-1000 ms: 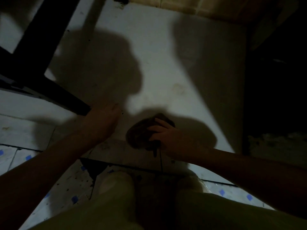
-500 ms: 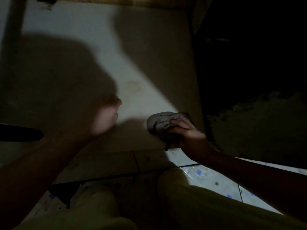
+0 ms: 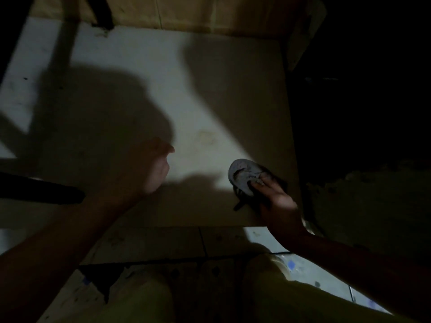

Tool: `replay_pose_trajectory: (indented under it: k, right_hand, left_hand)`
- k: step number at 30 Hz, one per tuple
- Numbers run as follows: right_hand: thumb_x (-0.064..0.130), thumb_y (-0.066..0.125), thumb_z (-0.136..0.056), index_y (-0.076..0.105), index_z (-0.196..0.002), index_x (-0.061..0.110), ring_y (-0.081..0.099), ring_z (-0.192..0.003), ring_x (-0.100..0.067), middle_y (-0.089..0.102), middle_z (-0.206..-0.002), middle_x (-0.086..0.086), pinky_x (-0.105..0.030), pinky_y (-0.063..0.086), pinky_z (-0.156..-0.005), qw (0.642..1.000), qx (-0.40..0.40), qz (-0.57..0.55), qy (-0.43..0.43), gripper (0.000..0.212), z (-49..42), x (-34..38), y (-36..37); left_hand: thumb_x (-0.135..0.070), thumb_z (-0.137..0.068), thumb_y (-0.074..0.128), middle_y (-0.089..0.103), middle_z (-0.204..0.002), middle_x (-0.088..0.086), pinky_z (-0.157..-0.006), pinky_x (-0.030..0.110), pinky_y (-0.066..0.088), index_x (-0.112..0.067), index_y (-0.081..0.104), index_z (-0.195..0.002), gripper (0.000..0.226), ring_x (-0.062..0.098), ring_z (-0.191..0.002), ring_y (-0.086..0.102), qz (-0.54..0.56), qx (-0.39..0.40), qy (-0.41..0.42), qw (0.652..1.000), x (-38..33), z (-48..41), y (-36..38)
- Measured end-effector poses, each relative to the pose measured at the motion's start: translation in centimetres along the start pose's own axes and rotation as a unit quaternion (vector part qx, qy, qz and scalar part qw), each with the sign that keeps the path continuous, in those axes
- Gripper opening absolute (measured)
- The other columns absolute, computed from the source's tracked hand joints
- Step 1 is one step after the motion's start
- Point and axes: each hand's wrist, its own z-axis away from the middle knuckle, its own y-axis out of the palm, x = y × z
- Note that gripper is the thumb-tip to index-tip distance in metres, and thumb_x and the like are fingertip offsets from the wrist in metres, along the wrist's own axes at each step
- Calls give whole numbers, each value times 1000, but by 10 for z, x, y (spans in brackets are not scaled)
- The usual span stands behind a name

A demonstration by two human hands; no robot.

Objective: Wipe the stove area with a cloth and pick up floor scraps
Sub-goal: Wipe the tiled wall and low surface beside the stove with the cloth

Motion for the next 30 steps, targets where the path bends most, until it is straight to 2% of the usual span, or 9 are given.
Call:
replay_pose_trajectory:
  k: [2, 4, 7, 11, 14, 17, 22, 26, 30]
  right_hand:
    - [11, 60, -89, 55, -130, 22, 34, -138, -23, 40, -147, -4, -28, 27, -109, 998, 30, 13, -56, 42, -17, 18, 6]
    - [8, 58, -91, 54, -130, 20, 31, -140, -27, 41, -147, -7, -33, 25, -113, 993, 61, 6, -102, 41, -33, 37, 14]
    - [5, 49, -94, 47, -136, 15, 20, -143, -28, 31, -152, -9, -38, 19, -118, 982, 129, -7, -137, 43, -51, 68, 28]
    - [10, 43, -98, 43, -139, 16, 9, -145, -32, 23, -155, -8, -46, 14, -119, 972, 158, 29, -171, 42, -62, 104, 46]
    - [11, 39, -99, 38, -142, 21, 8, -145, -32, 21, -156, -5, -44, 15, -119, 957, 179, 90, -211, 44, -67, 117, 55]
    - [14, 39, -98, 39, -141, 21, 12, -145, -30, 25, -155, -4, -45, 21, -117, 935, 200, 114, -270, 44, -65, 121, 65]
    - [19, 46, -95, 36, -143, 24, 7, -146, -32, 20, -157, -2, -49, 27, -113, 870, 271, 161, -379, 49, -57, 135, 84]
    - [30, 44, -97, 32, -144, 29, 4, -145, -30, 15, -157, 2, -51, 31, -109, 837, 313, 224, -390, 49, -49, 164, 99]
    - [28, 41, -99, 25, -147, 28, 4, -145, -31, 8, -159, -1, -51, 21, -115, 814, 324, 261, -405, 51, -38, 185, 102]
  left_hand:
    - [6, -81, 59, 62, -111, 25, -93, 50, 45, 1, 65, -109, 29, 42, -103, 58, 14, 10, -57, 998, 12, 5, -6]
    - [0, -86, 57, 60, -115, 22, -93, 45, 44, -1, 61, -117, 31, 39, -105, 56, 27, 24, -107, 994, 21, 13, -14]
    - [-2, -85, 60, 58, -123, 19, -98, 41, 38, -2, 61, -117, 32, 36, -113, 53, 39, 19, -113, 993, 31, 27, -30]
    - [-9, -89, 57, 54, -128, 18, -101, 37, 31, -4, 59, -122, 34, 34, -119, 47, 5, 23, -164, 986, 33, 48, -44]
    - [-9, -88, 59, 55, -128, 20, -101, 40, 34, -1, 58, -122, 35, 36, -118, 49, -7, 20, -203, 979, 30, 67, -46]
    - [-10, -90, 58, 58, -124, 19, -94, 40, 41, -1, 60, -119, 31, 36, -112, 54, -15, 11, -217, 976, 27, 82, -45]
    - [-17, -96, 46, 60, -116, 14, -84, 41, 47, -6, 60, -115, 26, 32, -102, 58, -58, 3, -198, 979, 26, 119, -59]
    - [-19, -92, 43, 52, -128, 7, -93, 37, 39, -17, 52, -126, 35, 26, -115, 50, -90, 34, -274, 957, 20, 173, -82]
    - [-12, -87, 52, 59, -117, 14, -84, 41, 46, -11, 59, -115, 29, 31, -100, 60, -143, 74, -307, 938, 19, 247, -104]
